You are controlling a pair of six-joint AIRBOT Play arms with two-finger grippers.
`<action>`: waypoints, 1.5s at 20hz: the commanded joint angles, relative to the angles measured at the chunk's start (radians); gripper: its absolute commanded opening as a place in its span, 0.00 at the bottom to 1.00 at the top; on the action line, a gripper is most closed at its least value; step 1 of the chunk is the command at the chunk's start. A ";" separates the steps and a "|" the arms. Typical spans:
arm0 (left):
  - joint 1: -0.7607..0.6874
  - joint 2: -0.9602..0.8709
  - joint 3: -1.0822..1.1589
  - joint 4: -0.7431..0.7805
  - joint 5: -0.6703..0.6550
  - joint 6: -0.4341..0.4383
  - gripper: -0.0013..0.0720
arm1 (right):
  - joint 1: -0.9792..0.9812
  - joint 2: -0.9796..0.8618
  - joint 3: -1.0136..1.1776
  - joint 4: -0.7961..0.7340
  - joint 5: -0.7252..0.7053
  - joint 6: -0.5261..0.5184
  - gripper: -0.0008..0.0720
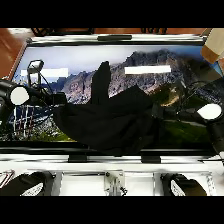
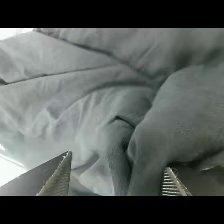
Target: Fold the shirts.
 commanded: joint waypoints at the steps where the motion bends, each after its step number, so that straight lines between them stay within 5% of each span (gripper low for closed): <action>1: -0.023 -0.002 -0.019 -0.134 -0.032 0.076 0.96 | 0.000 0.000 0.148 -0.150 0.095 -0.065 0.86; 6: -0.085 -0.002 -0.141 -0.142 -0.096 0.092 0.96 | 0.000 0.000 0.367 -0.665 0.241 0.092 0.86; 8: -0.092 -0.002 -0.203 -0.192 -0.148 0.082 0.96 | -0.028 -0.016 0.317 -0.760 0.319 0.115 0.86; 15: -0.124 -0.002 -0.378 -0.220 -0.032 0.067 0.96 | -0.307 -0.074 -0.079 -0.354 0.332 -0.019 0.86; 27: -0.141 -0.056 -0.483 -0.349 0.131 0.003 0.93 | -0.317 -0.074 -0.251 -0.258 0.282 -0.125 0.86; 28: -0.140 -0.066 -0.483 -0.349 0.162 -0.011 0.88 | -0.317 -0.074 -0.262 -0.248 0.284 -0.150 0.86; 30: -0.140 -0.087 -0.483 -0.350 0.219 -0.035 0.52 | -0.317 -0.074 -0.279 -0.227 0.288 -0.184 0.86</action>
